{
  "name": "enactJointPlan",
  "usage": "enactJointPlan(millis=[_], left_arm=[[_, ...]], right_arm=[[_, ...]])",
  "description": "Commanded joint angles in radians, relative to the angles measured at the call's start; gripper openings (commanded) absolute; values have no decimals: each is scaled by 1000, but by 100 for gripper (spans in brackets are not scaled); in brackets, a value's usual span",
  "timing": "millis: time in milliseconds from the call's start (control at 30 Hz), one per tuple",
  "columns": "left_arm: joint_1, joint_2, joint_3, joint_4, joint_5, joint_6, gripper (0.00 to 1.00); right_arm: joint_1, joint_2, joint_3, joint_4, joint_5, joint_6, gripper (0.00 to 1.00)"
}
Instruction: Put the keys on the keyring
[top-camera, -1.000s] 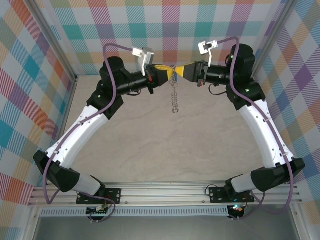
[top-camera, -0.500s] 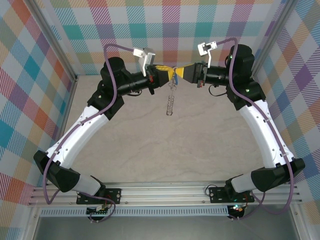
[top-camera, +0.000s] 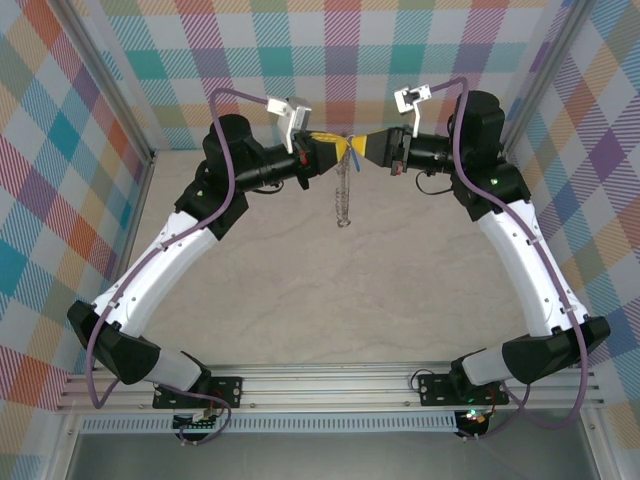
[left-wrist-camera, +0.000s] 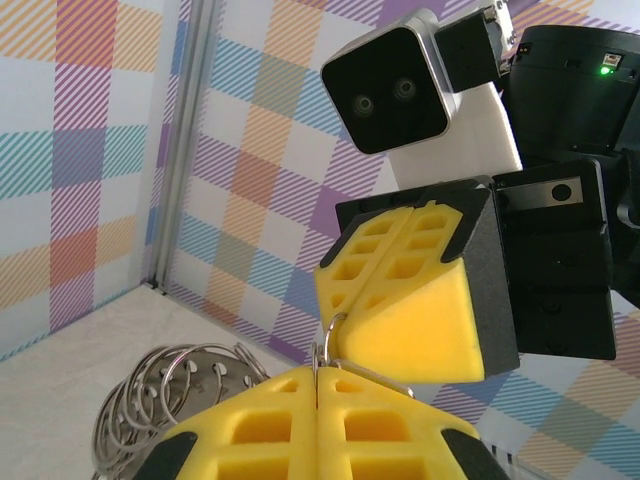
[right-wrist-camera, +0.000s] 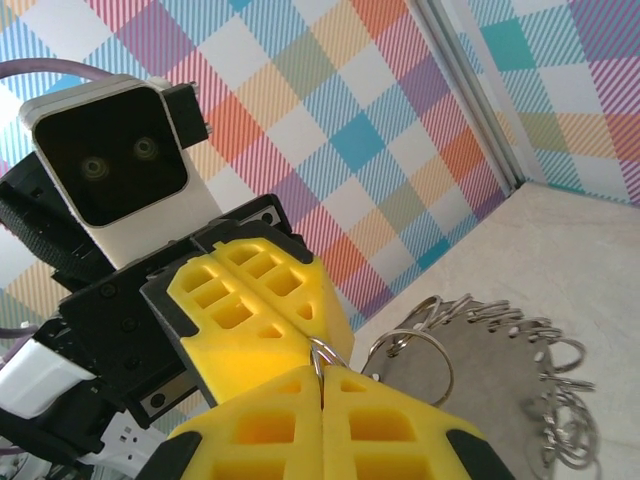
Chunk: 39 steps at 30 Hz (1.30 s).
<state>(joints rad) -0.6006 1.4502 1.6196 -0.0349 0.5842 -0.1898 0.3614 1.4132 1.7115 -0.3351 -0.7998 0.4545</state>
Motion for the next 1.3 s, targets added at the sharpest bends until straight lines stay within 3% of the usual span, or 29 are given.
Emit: enactJointPlan(millis=[0,467,800,1133,1267], left_arm=[[-16,-33,13,73,34,3,0],[-16,-42,2,82,26,4,0],[-15,-48,-11,93,3,-3,0],[-16,-52,-19,80,7,3,0],[-15,-48,-17,80,12,1,0]], right_arm=[[-8,10,-7,-33,53,-23,0],[-32,8,-33,-36,42,-7,0],[-34,-6,-75,18,-43,27,0],[-61,-117,-107,3,115,11,0],[-62,-122,-73,30,90,19,0]])
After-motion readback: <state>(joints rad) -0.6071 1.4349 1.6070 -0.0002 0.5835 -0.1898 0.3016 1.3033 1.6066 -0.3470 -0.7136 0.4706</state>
